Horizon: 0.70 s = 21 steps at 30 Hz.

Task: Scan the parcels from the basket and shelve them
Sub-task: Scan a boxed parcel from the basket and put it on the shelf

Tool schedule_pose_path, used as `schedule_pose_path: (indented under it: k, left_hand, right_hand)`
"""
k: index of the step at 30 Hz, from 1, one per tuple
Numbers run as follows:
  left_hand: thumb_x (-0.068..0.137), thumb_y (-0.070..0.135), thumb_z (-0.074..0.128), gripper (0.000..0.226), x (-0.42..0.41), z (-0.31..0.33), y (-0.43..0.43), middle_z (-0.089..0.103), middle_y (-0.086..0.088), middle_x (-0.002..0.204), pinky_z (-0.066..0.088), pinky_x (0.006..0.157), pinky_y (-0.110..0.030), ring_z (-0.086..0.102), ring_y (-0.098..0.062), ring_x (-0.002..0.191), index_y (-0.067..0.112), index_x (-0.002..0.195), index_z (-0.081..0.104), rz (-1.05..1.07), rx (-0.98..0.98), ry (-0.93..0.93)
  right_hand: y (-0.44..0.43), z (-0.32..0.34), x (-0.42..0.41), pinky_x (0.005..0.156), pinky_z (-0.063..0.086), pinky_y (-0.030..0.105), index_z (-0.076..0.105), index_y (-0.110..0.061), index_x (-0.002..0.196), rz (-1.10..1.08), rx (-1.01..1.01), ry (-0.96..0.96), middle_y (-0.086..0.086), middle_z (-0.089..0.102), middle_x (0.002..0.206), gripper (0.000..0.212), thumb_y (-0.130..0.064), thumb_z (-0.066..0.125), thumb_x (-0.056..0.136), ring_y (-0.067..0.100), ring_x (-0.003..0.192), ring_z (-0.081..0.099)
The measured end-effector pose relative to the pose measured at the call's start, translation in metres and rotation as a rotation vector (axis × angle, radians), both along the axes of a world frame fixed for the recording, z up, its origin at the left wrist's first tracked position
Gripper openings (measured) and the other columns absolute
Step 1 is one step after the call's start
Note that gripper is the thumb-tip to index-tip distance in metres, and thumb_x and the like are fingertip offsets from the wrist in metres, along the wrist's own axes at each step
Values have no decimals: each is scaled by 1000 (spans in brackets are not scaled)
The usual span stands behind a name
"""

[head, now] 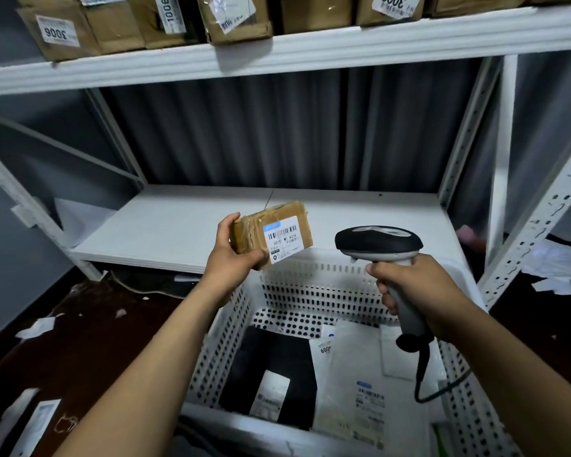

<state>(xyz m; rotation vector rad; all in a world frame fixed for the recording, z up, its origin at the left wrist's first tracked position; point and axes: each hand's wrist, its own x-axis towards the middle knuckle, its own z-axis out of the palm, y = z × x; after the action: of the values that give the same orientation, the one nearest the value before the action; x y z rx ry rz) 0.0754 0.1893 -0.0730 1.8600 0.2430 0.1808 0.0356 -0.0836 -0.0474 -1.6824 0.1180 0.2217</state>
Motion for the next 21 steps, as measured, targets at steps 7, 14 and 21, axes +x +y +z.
schedule_pose_path:
  k: [7, 14, 21]
  left_hand:
    - [77, 3, 74, 80, 1, -3, -1, 55, -6, 121, 54, 77, -26, 59, -19, 105, 43, 135, 34, -40, 7, 1]
    - [79, 2, 73, 81, 1, -6, -1, 52, -7, 125, 49, 66, -16, 57, -21, 109, 39, 139, 32, -62, 17, 17]
    - [81, 15, 75, 70, 6, -7, -9, 55, -6, 125, 53, 67, -20, 62, -20, 104, 43, 132, 37, -55, -7, 29]
  right_hand:
    - [0, -1, 3, 46, 41, 27, 59, -3, 71, -4, -33, -28, 9, 53, 55, 19, -10, 66, 87, 19, 45, 46]
    - [1, 0, 5, 45, 40, 26, 57, -4, 68, -8, -23, -41, 7, 52, 51, 22, -9, 65, 87, 18, 43, 45]
    - [-8, -5, 5, 48, 44, 29, 62, -3, 76, -27, -14, -23, 9, 56, 58, 15, -11, 68, 87, 19, 48, 50]
